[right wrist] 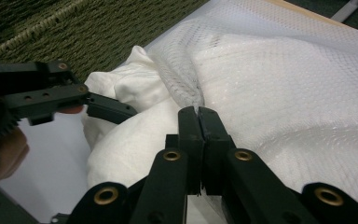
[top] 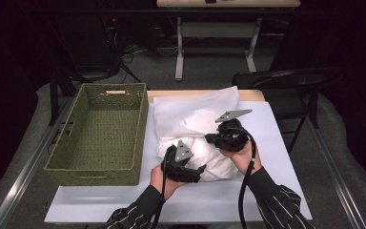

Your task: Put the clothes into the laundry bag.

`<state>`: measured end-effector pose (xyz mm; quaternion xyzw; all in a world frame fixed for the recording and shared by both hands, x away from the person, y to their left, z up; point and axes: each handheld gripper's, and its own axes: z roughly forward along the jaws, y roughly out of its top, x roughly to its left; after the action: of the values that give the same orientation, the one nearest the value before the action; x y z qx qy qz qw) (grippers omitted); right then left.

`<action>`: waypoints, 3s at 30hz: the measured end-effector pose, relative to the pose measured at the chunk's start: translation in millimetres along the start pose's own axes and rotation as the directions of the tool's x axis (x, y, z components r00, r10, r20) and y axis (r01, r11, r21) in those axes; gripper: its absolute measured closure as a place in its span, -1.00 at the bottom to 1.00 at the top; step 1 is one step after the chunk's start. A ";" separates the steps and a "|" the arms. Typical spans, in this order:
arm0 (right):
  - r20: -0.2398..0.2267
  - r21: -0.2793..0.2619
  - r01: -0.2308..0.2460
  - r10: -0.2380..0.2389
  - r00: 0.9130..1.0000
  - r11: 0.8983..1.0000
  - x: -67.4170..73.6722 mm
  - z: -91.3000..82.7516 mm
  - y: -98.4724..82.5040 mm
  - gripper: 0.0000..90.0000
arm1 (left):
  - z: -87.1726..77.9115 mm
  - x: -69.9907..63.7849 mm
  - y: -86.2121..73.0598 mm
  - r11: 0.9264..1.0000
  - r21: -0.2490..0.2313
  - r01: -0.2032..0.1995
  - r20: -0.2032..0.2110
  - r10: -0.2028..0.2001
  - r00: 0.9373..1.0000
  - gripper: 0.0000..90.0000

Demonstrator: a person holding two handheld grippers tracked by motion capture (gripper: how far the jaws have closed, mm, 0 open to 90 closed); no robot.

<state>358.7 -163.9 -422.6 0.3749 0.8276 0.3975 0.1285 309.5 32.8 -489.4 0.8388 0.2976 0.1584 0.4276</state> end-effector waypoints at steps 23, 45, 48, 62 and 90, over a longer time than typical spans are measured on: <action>0.004 0.013 -0.001 0.001 1.000 1.000 -1.9 1.5 -0.8 0.98 | -16.3 -3.1 -19.8 0.997 0.073 0.007 0.012 -0.008 1.000 -0.92; -0.023 0.007 0.012 -0.012 1.000 1.000 6.7 1.0 4.7 0.99 | 29.7 3.5 -23.6 0.993 -0.065 0.096 -0.043 -0.099 0.994 0.55; -0.029 -0.020 0.013 -0.014 0.999 1.000 9.4 -2.6 8.2 0.99 | 26.5 6.0 -10.6 0.984 -0.095 0.154 -0.025 -0.157 0.987 0.58; -0.012 0.011 -0.020 0.020 1.000 1.000 -6.9 -0.3 -1.7 0.99 | 48.5 5.5 5.3 0.992 -0.073 0.102 -0.073 -0.107 0.992 0.20; -0.051 0.005 -0.017 0.017 0.999 1.000 -4.0 5.1 0.4 1.00 | 50.9 19.8 -14.5 0.970 -0.047 0.238 -0.006 -0.239 0.971 0.18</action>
<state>364.2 -163.8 -426.0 0.3721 0.8281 0.4063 0.1031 346.0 20.3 -530.6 0.7860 0.3950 0.1178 0.4608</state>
